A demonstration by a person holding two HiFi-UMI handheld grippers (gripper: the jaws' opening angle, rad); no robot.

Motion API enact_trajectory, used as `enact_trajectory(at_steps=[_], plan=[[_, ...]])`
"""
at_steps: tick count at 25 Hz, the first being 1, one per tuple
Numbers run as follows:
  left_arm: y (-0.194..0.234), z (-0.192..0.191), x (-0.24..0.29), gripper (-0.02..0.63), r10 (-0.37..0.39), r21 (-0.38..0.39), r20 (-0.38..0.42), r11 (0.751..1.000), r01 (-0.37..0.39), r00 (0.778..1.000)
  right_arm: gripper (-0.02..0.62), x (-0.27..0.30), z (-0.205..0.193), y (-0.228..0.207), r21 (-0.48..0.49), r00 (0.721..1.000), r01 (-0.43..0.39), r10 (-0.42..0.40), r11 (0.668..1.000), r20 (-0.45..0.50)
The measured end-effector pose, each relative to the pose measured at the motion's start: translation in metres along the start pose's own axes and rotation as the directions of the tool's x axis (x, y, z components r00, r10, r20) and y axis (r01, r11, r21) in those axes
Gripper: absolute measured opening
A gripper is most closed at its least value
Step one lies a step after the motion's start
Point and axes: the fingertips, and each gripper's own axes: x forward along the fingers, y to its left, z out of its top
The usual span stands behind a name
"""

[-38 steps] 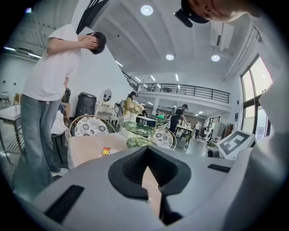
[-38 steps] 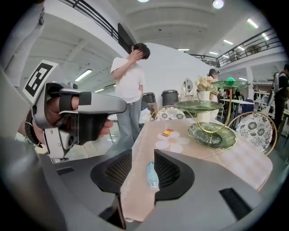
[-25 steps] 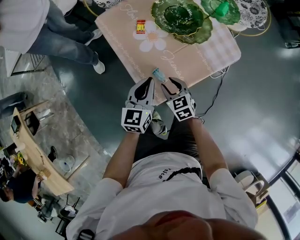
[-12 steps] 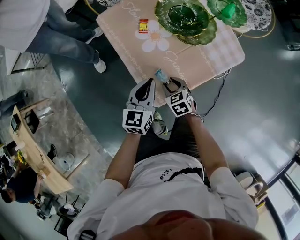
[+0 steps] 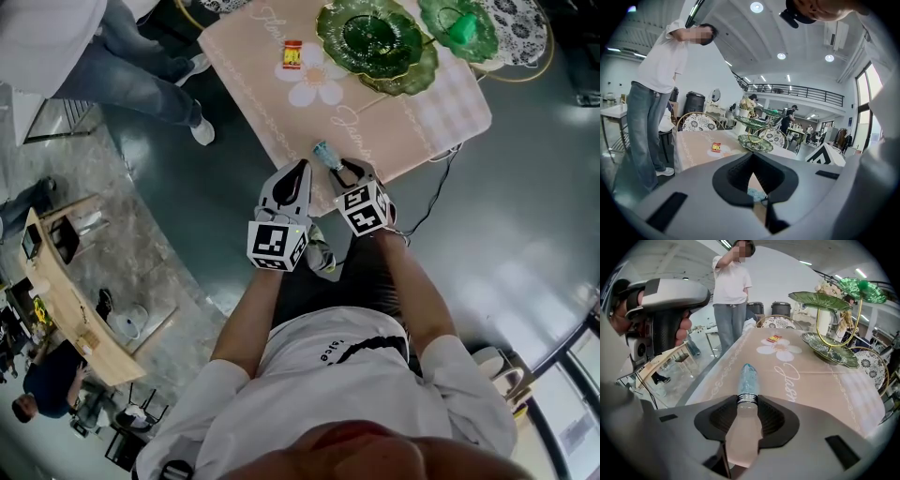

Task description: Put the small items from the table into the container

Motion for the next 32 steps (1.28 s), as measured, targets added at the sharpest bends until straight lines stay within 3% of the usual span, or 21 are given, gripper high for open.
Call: enact_trajectory(at_steps=[13, 23, 32], plan=[[-0.017, 0.023, -0.007, 0.006, -0.001, 0.014, -0.006, 1.000, 0.001, 1.000, 0.147, -0.048, 0.030, -0.002, 0.080, 0.992, -0.012, 0.002, 0.997, 0.128], [-0.057, 0.077, -0.005, 0.006, -0.045, 0.042, 0.018, 0.998, 0.044, 0.999, 0.147, -0.133, 0.077, -0.013, 0.116, 0.972, 0.005, -0.032, 0.993, 0.235], [-0.092, 0.142, -0.001, 0.006, -0.073, 0.077, 0.074, 0.995, 0.067, 0.995, 0.147, -0.208, 0.113, -0.041, 0.104, 0.943, 0.070, -0.100, 0.992, 0.316]])
